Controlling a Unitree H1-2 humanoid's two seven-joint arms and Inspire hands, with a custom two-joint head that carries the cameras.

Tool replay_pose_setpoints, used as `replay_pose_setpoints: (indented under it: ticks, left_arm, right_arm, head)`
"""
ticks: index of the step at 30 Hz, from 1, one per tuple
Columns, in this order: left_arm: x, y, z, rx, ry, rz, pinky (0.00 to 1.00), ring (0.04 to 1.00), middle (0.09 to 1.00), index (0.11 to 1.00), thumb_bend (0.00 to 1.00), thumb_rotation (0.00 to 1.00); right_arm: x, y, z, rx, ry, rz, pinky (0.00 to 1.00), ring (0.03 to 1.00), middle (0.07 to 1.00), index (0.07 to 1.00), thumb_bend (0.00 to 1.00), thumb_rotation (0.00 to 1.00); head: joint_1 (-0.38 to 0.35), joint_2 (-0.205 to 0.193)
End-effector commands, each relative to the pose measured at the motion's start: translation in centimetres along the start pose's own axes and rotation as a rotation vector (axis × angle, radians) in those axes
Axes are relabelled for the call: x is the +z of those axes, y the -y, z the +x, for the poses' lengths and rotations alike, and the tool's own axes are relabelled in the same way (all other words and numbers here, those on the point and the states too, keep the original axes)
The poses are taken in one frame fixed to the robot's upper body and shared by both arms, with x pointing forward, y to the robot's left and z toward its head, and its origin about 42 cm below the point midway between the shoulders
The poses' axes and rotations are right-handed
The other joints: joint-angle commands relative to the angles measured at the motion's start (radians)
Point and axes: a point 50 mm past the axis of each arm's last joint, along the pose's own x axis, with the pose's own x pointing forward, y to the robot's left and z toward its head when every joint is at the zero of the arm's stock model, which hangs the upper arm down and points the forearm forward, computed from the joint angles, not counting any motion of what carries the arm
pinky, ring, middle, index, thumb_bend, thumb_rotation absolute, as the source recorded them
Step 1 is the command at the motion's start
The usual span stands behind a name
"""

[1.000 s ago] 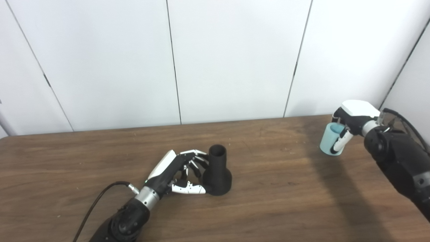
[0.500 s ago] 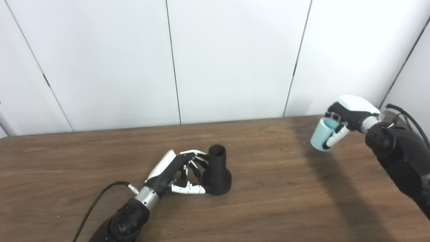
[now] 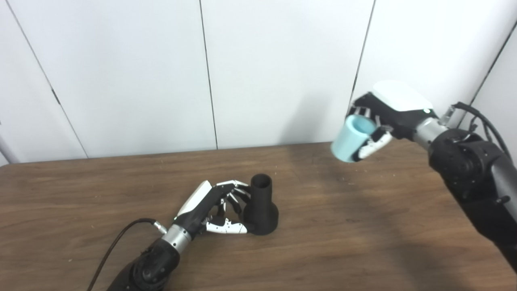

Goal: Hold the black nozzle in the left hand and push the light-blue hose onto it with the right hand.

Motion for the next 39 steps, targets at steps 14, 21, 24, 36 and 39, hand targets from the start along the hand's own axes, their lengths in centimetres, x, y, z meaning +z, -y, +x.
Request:
replay_pose_setpoints:
  ticks: [14,21,24,36,39]
  left_arm:
    - [-3.2,5.0,-3.1,-0.172,-0.178,-0.009,0.39,0.493,0.614,0.614,0.86,0.3]
    - [-3.0,5.2,-3.0,-0.162,-0.177,-0.021,0.39,0.493,0.616,0.615,0.86,0.3]
    - [-2.9,5.3,-3.1,-0.157,-0.18,-0.038,0.39,0.493,0.616,0.615,0.86,0.3]
    - [-2.8,5.5,-3.2,-0.13,-0.178,-0.073,0.38,0.489,0.616,0.615,0.86,0.3]
    - [-2.8,5.6,-3.1,-0.131,-0.184,-0.078,0.38,0.489,0.616,0.615,0.86,0.3]
  right_arm:
    - [10.7,3.7,2.3,-0.075,0.336,-0.015,0.17,0.244,0.472,0.483,0.53,0.0]
    - [12.5,3.5,3.2,-0.008,0.364,-0.081,0.15,0.233,0.472,0.483,0.53,0.0]
    - [12.8,3.6,3.6,-0.001,0.374,-0.086,0.13,0.222,0.471,0.482,0.53,0.0]
    - [12.7,4.0,4.1,0.026,0.348,-0.083,0.1,0.186,0.47,0.482,0.53,0.0]
    - [12.6,4.0,4.1,0.029,0.345,-0.083,0.1,0.189,0.47,0.482,0.53,0.0]
  head:
    - [0.021,-0.004]
    - [0.026,-0.005]
    - [0.027,-0.002]
    - [0.028,0.002]
    - [0.028,0.001]
